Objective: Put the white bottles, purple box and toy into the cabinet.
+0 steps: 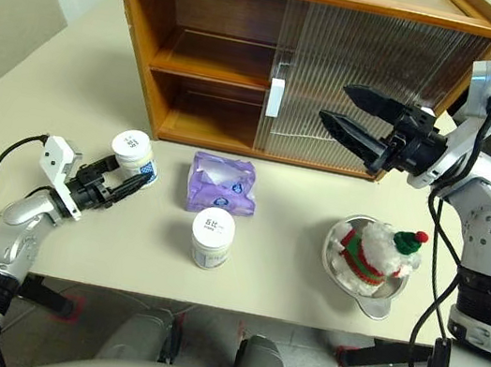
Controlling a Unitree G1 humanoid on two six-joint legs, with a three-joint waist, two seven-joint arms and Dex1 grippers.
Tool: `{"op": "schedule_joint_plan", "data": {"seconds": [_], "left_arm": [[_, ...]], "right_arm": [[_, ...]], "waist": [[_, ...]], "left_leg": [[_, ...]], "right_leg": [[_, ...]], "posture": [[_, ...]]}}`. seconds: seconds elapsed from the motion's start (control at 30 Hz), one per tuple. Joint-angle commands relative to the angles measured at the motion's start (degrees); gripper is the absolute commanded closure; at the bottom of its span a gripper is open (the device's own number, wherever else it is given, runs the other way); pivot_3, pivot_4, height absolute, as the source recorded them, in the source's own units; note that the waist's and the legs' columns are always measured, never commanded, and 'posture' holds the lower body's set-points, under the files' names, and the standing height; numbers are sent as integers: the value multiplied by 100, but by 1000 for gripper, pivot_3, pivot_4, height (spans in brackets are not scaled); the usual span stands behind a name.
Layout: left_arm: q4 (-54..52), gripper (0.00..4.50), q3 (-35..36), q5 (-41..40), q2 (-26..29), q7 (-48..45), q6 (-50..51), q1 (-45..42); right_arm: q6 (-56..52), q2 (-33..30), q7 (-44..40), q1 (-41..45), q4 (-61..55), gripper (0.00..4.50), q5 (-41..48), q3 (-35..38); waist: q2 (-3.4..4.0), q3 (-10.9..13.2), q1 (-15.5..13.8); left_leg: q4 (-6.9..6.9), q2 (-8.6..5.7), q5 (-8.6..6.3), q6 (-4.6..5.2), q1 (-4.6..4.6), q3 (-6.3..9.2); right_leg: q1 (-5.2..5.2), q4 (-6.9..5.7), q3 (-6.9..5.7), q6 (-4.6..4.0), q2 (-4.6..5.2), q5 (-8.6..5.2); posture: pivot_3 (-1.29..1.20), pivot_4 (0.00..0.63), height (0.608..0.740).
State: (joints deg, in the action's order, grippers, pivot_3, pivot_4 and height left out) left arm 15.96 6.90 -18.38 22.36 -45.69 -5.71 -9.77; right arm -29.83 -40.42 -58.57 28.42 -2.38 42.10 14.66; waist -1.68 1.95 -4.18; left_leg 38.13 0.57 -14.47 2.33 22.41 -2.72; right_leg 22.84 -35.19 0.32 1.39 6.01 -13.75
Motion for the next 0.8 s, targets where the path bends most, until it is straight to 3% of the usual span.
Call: {"op": "schedule_joint_plan", "data": {"seconds": [0.03, 0.33, 0.8], "left_arm": [[-273, 1472, -23, 135, -59, 371, 106, -370], [-191, 1472, -185, 285, -319, 1039, 736, -1151], [510, 1472, -407, 790, -972, 1918, 654, -1578]], "right_arm": [[42, -21, -20, -46, -100, 0, 26, 83], [25, -7, 30, -118, -202, 0, 60, 126], [3, -3, 131, -261, -359, 0, 100, 219]], "waist": [[0, 0, 6], [-1, 0, 30], [-3, 1, 49]], "left_leg": [[0, 0, 0, 0, 0, -1], [2, -1, 15, 25, -3, -9], [13, 6, 17, 29, -3, -10]], "right_leg": [[0, -1, 0, 0, -3, 0], [0, -12, 6, 6, -45, 3], [-4, -14, 12, 8, -64, 5]], "posture": [[40, 0, 740], [18, 0, 740], [-2, 0, 740]]}}
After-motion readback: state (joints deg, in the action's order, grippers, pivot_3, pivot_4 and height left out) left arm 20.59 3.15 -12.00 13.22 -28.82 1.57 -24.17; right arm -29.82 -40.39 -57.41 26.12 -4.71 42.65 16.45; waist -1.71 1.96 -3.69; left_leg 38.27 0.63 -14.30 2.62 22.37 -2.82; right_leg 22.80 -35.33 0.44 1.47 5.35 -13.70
